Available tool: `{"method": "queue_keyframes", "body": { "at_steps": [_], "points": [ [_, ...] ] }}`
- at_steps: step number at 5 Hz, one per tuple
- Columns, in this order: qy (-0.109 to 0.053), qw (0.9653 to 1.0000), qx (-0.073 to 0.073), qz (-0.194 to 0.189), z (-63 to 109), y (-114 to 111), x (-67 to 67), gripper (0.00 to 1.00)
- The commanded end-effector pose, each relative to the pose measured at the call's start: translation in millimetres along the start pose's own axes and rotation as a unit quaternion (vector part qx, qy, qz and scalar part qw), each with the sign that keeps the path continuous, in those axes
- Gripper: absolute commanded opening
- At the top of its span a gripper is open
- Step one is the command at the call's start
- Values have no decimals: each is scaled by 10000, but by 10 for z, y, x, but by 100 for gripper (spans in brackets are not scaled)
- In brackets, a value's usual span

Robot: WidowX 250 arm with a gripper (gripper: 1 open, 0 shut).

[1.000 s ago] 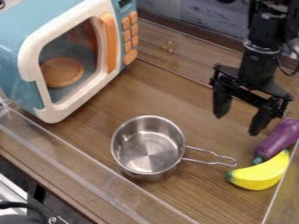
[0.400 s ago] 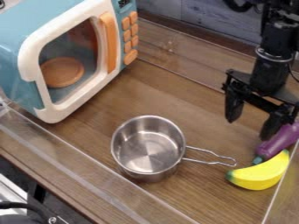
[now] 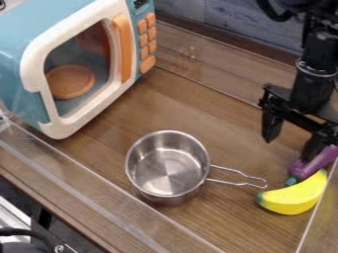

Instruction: Put the eggplant in the silver pot

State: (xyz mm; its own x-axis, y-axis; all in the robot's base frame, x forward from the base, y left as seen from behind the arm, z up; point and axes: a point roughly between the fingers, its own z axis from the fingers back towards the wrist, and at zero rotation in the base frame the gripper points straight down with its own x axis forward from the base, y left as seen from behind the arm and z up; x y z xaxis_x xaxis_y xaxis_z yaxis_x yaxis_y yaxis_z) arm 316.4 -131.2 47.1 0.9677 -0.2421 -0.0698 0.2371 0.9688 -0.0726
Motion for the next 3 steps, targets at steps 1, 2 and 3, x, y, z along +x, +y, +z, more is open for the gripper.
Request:
{"method": "queue_keyframes", "body": {
  "at_steps": [1, 2, 3],
  "points": [
    [-295, 9995, -46, -98, 101, -95, 114, 100],
    [-311, 9994, -58, -121, 48, -121, 149, 100],
    [-320, 9993, -75, -156, -13, -145, 176, 100]
  ]
}}
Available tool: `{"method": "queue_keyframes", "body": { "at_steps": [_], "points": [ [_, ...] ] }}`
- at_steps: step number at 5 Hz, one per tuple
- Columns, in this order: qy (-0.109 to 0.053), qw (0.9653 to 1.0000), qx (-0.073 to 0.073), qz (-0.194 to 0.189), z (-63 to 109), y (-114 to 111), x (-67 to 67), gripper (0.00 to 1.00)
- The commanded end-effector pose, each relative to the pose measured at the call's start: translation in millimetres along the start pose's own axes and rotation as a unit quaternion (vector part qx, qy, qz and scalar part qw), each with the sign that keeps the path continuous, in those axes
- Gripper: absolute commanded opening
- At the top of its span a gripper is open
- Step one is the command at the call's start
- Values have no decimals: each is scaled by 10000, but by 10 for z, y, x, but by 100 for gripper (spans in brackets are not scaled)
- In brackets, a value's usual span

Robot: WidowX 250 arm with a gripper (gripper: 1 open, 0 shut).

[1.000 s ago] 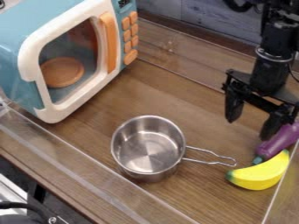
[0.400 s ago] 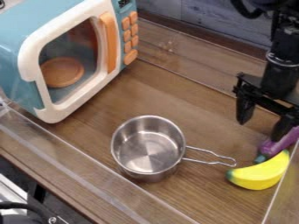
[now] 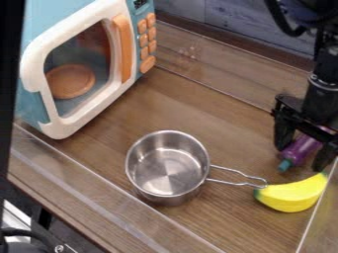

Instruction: Put the eggplant in the silver pot

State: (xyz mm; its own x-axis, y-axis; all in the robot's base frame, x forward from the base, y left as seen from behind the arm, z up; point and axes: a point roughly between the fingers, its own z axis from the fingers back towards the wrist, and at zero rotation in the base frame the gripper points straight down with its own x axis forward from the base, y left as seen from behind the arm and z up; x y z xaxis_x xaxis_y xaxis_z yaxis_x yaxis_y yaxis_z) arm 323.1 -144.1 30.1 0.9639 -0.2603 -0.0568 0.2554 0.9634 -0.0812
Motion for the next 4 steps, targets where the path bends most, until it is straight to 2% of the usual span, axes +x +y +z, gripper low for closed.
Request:
{"method": "queue_keyframes", "body": {
  "at_steps": [1, 3, 4],
  "points": [
    [-294, 9995, -20, -113, 130, -46, 82, 100],
    [-266, 9996, -8, -72, 71, -36, 89, 100],
    [-256, 9997, -3, -54, 53, -30, 89, 0]
  ]
}}
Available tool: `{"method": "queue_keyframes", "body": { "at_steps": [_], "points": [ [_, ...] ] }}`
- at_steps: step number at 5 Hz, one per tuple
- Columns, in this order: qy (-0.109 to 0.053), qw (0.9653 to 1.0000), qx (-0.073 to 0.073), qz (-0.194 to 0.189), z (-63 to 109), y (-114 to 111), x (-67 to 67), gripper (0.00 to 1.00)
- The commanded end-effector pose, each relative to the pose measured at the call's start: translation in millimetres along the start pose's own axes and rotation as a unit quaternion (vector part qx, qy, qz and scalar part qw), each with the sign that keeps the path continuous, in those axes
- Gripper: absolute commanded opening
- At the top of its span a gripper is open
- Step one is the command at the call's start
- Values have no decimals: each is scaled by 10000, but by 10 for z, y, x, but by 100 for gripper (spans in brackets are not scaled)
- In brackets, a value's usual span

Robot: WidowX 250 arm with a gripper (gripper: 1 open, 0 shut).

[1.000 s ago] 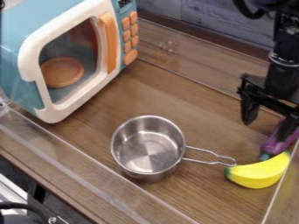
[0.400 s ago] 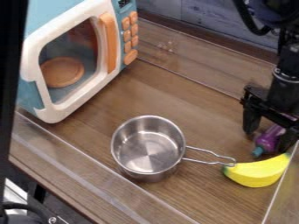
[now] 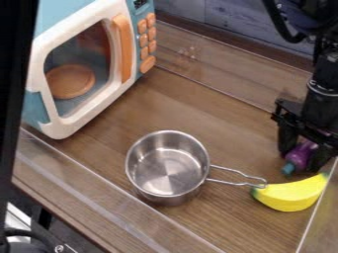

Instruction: Put the eggplant in the silver pot

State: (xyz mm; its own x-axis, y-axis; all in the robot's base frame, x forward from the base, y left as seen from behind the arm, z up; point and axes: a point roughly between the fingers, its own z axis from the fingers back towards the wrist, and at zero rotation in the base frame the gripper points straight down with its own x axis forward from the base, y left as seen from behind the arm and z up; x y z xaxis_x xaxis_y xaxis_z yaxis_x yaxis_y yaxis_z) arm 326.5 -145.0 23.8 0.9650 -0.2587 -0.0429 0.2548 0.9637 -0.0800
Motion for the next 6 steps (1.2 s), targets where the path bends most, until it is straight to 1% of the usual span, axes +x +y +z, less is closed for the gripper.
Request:
{"method": "queue_keyframes", "body": {
  "at_steps": [1, 2, 3, 4, 5, 6],
  "points": [
    [-209, 9998, 16, 7, 184, -37, 21, 0],
    [-255, 9996, 53, 93, 291, -38, -19, 0],
    [-340, 9992, 92, 187, 429, -42, -69, 0],
    [-729, 9963, 225, 401, 852, -51, -205, 0],
    [-991, 9917, 332, 745, 1224, 26, -391, 0],
    [-1114, 9858, 399, 1194, 1430, 171, -635, 0]
  ]
}}
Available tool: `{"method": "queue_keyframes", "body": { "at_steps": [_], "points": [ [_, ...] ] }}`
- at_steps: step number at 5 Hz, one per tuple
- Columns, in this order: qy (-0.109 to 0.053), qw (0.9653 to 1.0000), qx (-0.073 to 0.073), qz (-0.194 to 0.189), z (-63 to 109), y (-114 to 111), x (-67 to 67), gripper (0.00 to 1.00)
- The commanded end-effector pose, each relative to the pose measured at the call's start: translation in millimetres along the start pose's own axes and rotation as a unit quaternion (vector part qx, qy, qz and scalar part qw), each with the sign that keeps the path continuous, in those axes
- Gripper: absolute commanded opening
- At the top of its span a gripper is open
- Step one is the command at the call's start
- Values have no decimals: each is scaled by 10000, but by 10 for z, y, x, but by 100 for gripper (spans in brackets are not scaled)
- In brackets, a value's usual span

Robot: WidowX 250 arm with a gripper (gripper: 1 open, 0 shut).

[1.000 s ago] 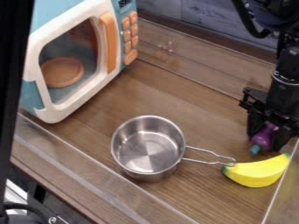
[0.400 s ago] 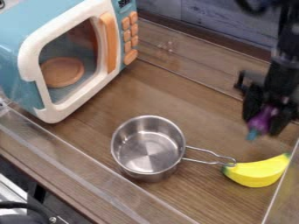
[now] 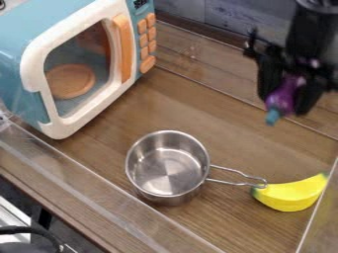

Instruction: Put the eggplant in the silver pot

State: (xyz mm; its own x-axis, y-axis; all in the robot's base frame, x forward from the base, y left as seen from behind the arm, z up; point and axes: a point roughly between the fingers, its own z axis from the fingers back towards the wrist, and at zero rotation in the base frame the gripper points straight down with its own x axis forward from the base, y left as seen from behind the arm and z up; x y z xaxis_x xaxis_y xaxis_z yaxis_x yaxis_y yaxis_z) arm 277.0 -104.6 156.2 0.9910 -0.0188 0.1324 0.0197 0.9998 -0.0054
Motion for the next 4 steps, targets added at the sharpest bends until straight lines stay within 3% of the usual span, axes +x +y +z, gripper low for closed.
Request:
{"method": "queue_keyframes", "body": {
  "at_steps": [1, 2, 4],
  "points": [
    [-200, 9986, 41, 479, 219, 255, -171, 0],
    [-142, 9972, 101, 723, 182, 495, -374, 0],
    [-69, 9959, 192, 887, 67, 660, -578, 0]
  ]
}}
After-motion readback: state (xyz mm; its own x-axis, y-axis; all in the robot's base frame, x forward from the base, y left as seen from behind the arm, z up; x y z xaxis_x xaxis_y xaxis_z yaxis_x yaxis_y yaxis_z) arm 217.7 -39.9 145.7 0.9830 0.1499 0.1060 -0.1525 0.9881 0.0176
